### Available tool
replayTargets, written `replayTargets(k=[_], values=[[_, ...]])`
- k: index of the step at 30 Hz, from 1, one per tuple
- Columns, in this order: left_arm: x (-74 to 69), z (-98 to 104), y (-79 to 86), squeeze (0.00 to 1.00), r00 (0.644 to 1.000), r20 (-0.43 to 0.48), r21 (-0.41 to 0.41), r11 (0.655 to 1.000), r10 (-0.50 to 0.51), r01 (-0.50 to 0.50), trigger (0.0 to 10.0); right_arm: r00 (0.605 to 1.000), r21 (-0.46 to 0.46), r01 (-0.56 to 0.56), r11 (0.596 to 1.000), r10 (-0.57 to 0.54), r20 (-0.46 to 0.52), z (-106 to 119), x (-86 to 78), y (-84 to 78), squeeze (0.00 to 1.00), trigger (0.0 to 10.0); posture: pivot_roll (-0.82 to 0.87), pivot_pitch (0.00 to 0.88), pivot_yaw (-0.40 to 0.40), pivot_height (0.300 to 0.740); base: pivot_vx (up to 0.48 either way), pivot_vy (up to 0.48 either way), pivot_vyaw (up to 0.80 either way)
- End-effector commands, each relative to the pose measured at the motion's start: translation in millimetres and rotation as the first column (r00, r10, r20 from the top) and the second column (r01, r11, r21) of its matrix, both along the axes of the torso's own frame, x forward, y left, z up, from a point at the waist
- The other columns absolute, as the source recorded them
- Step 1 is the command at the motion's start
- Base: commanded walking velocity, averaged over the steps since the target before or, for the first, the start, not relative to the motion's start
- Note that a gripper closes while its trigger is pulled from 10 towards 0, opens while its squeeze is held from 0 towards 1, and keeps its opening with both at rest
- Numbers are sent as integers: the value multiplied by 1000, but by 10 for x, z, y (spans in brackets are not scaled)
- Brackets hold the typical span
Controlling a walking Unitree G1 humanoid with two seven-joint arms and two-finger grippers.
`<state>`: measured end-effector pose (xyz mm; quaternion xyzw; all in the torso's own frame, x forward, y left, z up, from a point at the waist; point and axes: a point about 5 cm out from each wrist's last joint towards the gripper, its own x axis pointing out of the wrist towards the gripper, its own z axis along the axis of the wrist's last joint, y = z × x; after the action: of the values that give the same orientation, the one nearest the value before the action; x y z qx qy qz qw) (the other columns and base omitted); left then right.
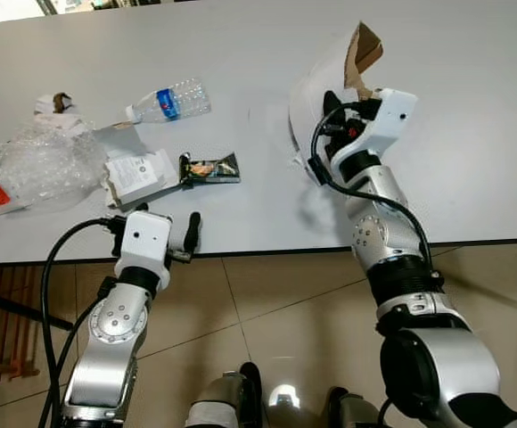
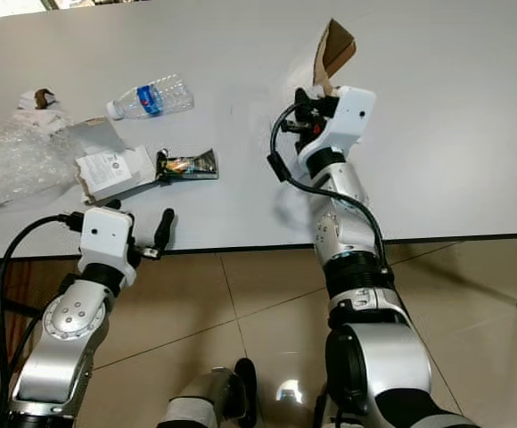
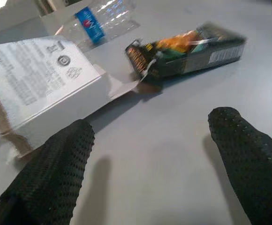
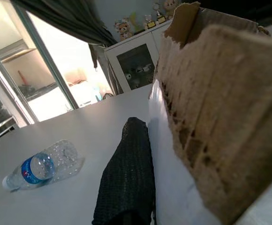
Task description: Picking trash to rubbish bin
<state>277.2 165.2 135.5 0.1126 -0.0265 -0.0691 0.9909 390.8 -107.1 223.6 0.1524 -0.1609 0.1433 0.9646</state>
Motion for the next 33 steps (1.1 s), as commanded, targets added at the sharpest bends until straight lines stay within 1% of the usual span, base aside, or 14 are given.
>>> replayTargets(k=[1,7,9,18,19,23,24,26,27,28,29,30,31,33], values=[[-1,-2,-10,0,1000,-4,-13,1000,-28,28,10000,1000,-19,2,1000,-1,29,35,-25,8,0,0,167,196,92,740,0,0,0],[23,20,-41,0,999,3,-27,998,-53,53,10000,999,-39,37,999,-36,24,-28,-60,-128,0,0,151,188,92,740,0,0,0],[32,57,-64,0,996,10,-40,996,-83,83,10000,997,-53,73,996,-72,19,-70,-97,-258,0,0,141,184,94,740,0,0,0],[20,165,-119,0,985,31,-52,984,-170,172,10000,993,-93,118,989,-117,16,-135,-209,-453,0,118,118,177,98,740,0,0,0],[19,184,-120,0,983,32,-56,981,-183,184,10000,992,-100,125,987,-124,15,-142,-235,-484,0,588,118,177,98,740,0,0,0],[27,256,-113,0,974,44,-55,973,-221,224,10000,989,-119,145,982,-143,23,-145,-324,-575,0,1059,100,174,112,740,0,0,0],[34,279,-112,0,971,48,-52,970,-233,236,10000,988,-121,151,981,-149,26,-137,-351,-601,0,2510,98,173,115,740,0,0,0],[39,288,-111,0,970,49,-50,969,-238,240,10000,988,-120,153,981,-151,29,-130,-361,-609,0,2863,96,173,119,740,0,0,0],[48,304,-112,0,968,52,-48,968,-244,246,10000,988,-119,156,981,-153,35,-112,-379,-618,0,3804,95,172,123,740,0,0,0],[56,318,-112,0,967,55,-47,967,-248,251,10000,987,-118,158,980,-155,40,-95,-394,-623,0,5608,93,171,126,740,0,0,0],[67,335,-117,0,966,58,-46,966,-252,255,10000,987,-117,157,981,-152,52,-65,-414,-622,0,5608,91,169,130,740,0,0,0],[77,349,-125,0,964,62,-46,964,-257,260,10000,986,-120,158,980,-151,65,-36,-429,-615,0,9020,90,167,132,740,0,0,0],[85,361,-137,0,963,65,-47,963,-261,264,10000,986,-124,158,980,-149,80,2,-444,-603,0,10000,90,167,132,740,0,0,0],[97,379,-163,0,960,70,-51,960,-270,274,10000,984,-130,157,979,-143,110,84,-470,-573,0,10000,86,162,137,740,0,0,0]])
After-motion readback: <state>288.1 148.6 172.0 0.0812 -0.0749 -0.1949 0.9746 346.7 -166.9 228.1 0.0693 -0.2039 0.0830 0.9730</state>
